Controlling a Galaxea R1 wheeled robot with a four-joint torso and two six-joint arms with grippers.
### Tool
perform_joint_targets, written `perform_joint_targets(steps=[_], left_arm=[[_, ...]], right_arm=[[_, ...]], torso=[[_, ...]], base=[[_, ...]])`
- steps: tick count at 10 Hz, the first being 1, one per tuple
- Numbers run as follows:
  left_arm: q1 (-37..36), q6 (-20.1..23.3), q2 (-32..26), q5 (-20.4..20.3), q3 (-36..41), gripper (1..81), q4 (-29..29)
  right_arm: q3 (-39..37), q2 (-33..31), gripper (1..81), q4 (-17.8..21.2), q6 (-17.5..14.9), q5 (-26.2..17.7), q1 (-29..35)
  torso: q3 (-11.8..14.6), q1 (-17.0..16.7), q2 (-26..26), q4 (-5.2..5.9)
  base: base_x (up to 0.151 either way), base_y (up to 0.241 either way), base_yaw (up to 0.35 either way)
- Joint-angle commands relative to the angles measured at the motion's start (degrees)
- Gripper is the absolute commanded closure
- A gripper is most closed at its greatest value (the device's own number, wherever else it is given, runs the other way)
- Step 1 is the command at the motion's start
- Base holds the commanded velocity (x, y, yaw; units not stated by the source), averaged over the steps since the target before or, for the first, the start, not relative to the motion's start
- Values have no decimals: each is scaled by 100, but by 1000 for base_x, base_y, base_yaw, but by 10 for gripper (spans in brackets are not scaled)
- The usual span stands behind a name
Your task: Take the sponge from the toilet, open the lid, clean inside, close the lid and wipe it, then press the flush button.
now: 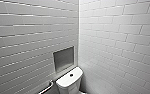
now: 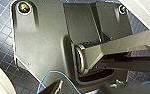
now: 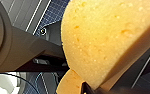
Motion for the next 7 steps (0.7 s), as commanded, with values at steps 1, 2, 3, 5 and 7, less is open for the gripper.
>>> perform_joint_targets(steps=[1, 2, 3, 5, 7], left_arm=[[-339, 21, -3, 305, 22, 10, -42], [-339, 21, 6, 305, 22, 10, -42], [-339, 21, 6, 305, 22, 10, -42], [-330, 21, 6, 305, 22, 10, -51], [-330, 21, 14, 305, 22, 10, -51]], right_arm=[[-173, 96, 811, -145, -20, -392, 167], [-261, 149, 811, -145, -29, -436, 167], [-306, 176, 811, -145, -21, -471, 167], [-314, 193, 811, -145, -29, -480, 175], [-323, 193, 811, -145, -29, -480, 175]], torso=[[0, -362, 564, 0], [0, -511, 794, 0], [0, -630, 988, 0], [2, -630, 1440, 0], [2, -551, 1313, 0]], base=[[0, 0, 0], [0, 0, 0], [0, 0, 0], [0, 0, 0], [0, 0, 0]])
